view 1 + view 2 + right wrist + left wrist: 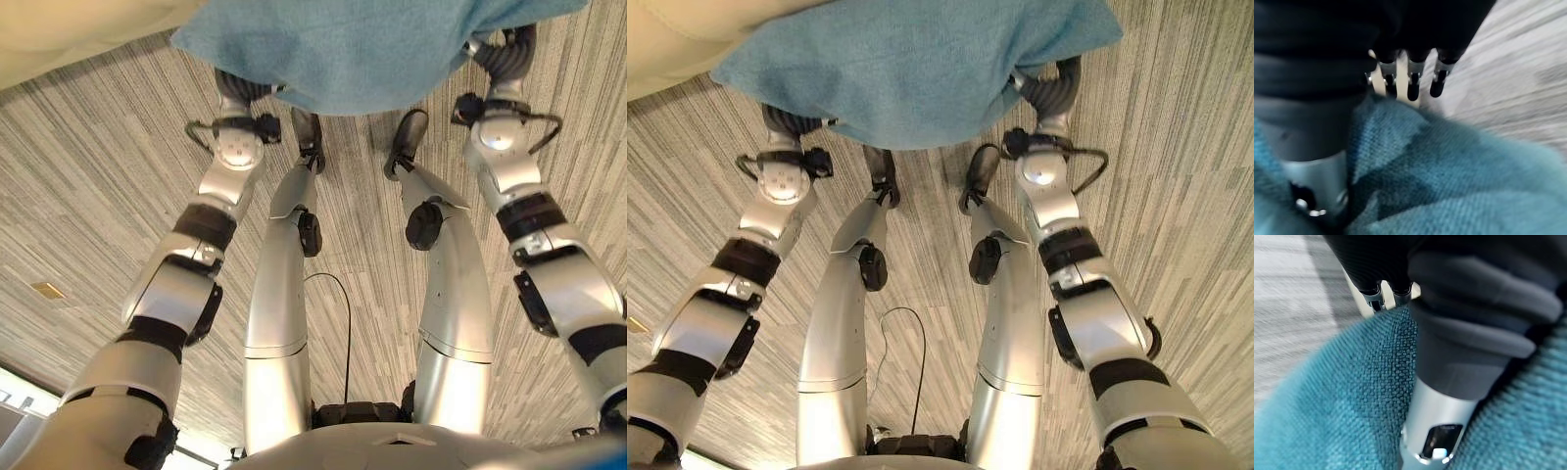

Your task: Pick up all the scattered cushions and arrange them neatly on the sofa.

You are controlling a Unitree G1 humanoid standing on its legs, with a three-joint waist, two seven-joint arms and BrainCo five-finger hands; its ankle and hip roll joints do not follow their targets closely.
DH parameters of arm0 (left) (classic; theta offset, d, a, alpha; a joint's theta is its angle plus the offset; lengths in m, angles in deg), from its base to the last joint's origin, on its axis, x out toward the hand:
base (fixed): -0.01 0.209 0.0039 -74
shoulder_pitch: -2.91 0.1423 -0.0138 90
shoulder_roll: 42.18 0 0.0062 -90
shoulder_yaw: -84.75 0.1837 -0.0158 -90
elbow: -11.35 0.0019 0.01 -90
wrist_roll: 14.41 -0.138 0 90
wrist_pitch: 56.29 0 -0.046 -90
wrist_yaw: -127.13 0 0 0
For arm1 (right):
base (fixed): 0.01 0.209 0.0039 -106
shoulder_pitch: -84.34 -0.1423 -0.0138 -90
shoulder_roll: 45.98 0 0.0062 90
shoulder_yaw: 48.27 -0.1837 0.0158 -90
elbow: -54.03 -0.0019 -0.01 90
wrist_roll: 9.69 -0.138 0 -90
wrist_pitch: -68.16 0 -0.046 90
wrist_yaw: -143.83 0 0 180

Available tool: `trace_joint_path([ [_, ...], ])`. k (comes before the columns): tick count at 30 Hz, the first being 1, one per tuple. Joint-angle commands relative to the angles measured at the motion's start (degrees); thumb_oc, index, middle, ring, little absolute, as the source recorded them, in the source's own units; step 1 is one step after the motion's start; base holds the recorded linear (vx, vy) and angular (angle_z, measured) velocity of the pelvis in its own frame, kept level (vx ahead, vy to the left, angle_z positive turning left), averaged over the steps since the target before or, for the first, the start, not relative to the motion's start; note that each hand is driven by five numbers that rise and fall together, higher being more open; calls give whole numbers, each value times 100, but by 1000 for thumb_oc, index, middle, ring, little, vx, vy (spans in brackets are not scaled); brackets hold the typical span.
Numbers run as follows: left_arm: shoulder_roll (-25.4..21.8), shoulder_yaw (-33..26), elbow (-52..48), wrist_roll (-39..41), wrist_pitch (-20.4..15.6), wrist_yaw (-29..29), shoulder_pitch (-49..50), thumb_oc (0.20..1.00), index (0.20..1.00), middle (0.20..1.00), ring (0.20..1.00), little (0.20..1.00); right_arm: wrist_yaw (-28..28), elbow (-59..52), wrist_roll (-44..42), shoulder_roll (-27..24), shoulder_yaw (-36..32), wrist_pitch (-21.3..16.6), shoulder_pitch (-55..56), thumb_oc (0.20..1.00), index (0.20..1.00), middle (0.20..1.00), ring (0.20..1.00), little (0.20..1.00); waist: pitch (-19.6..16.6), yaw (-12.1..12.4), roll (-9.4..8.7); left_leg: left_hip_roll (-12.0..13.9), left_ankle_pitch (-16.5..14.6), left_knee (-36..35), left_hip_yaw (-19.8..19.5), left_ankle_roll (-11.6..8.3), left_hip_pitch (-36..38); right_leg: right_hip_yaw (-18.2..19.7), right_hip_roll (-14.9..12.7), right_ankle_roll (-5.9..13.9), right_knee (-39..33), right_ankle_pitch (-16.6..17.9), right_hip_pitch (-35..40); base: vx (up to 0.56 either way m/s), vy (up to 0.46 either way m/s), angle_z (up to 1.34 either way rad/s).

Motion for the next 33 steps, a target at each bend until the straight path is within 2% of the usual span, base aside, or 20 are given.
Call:
trace_joint_path([
  [1,407,193,53,69,-338,-29,479,1000,1000,1000,1000,1000,-236,-350,-124,843,589,-354,642,1000,1000,1000,1000,1000,-1280,-135,50,161,-588,282,-698,-348,-333,472,-99,1216,-814,534,-8,12,-20,5],
  [2,533,266,-94,151,-404,-22,307,595,595,595,595,595,-347,-396,-320,1052,657,-438,550,774,774,774,774,774,-1343,-131,60,148,-570,233,-708,-354,-327,452,-82,1213,-848,537,5,-1,-18,6],
  [3,664,265,-216,282,-496,-31,222,200,200,200,200,200,-473,-449,-513,1213,692,-534,543,203,203,203,203,203,-1413,-140,59,141,-559,205,-713,-361,-323,437,-63,1218,-872,543,15,-1,-23,6],
  [5,801,174,-510,466,-640,-83,214,200,200,200,200,200,-703,-591,-802,1371,709,-707,624,200,200,200,200,200,-1574,-145,72,137,-529,94,-717,-392,-280,398,-34,1218,-947,558,60,2,-12,8],
  [10,968,-52,-922,634,-784,-149,408,200,200,200,200,200,-849,-991,-932,1380,601,-853,883,200,200,200,200,200,-1769,-151,55,145,-463,-141,-737,-458,-26,318,12,1240,-1126,577,311,-8,-8,2],
  [14,1166,-369,-1440,799,-880,-343,904,200,200,200,200,200,-883,-1554,-846,1229,277,-899,1448,200,200,200,200,200,-1830,-158,47,149,-371,-563,-729,-538,666,161,29,1261,-1418,580,995,-70,-34,3],
  [16,1278,-364,-1839,693,-818,-572,1605,200,200,200,200,200,-919,-1876,-856,1134,-62,-945,2182,200,200,200,200,200,-1792,-175,56,167,-295,-1053,-736,-630,1613,42,33,1247,-1790,601,1906,-123,-77,9],
  [20,1339,-233,-2135,441,-774,-748,2233,200,200,200,200,200,-1017,-2252,-713,1115,-198,-966,2889,200,200,200,200,200,-1786,-169,34,131,-260,-1469,-781,-673,2544,-65,32,1227,-2161,600,2777,-35,-40,1],
  [21,1356,-135,-2436,351,-761,-874,2752,200,200,200,200,200,-1102,-2609,-567,1114,-278,-953,3434,200,200,200,200,200,-1822,-146,13,100,-247,-1824,-800,-690,3378,-168,24,1237,-2460,590,3524,-62,-27,0],
  [22,1343,-78,-2475,310,-744,-920,2908,200,200,200,200,200,-1122,-2668,-516,1109,-271,-926,3591,200,200,200,200,200,-1820,-152,-2,72,-94,-1890,-770,-651,3508,-232,-12,1175,-2602,757,3686,-42,-29,1],
  [24,1300,-29,-2624,237,-707,-1002,3216,200,200,200,200,200,-1203,-2822,-531,1163,-329,-932,3929,200,200,200,200,200,-1868,-143,-28,58,-90,-2077,-757,-663,4082,-313,27,1184,-2825,758,4258,35,-36,8],
  [26,1167,17,-2805,135,-695,-1077,3720,200,200,200,200,200,-1343,-3032,-565,1154,-382,-907,4403,200,200,200,200,200,-1887,-129,-58,81,-90,-2446,-719,-691,5278,-427,141,1177,-3306,715,5519,163,-67,12],
  [29,1063,-44,-3003,84,-713,-1138,4153,200,200,200,200,200,-1479,-3235,-496,1055,-395,-859,4750,200,200,200,200,200,-1905,-101,-80,127,-90,-2708,-648,-719,6102,-522,259,1169,-3644,663,6423,157,-40,3],
  [33,916,-247,-3182,51,-714,-1225,4807,200,200,200,200,200,-1671,-3623,-191,842,-403,-758,5136,200,200,200,200,200,-2126,-46,-177,244,-152,-2930,-593,-765,7013,-547,485,1169,-4181,611,7525,179,-65,1],
])
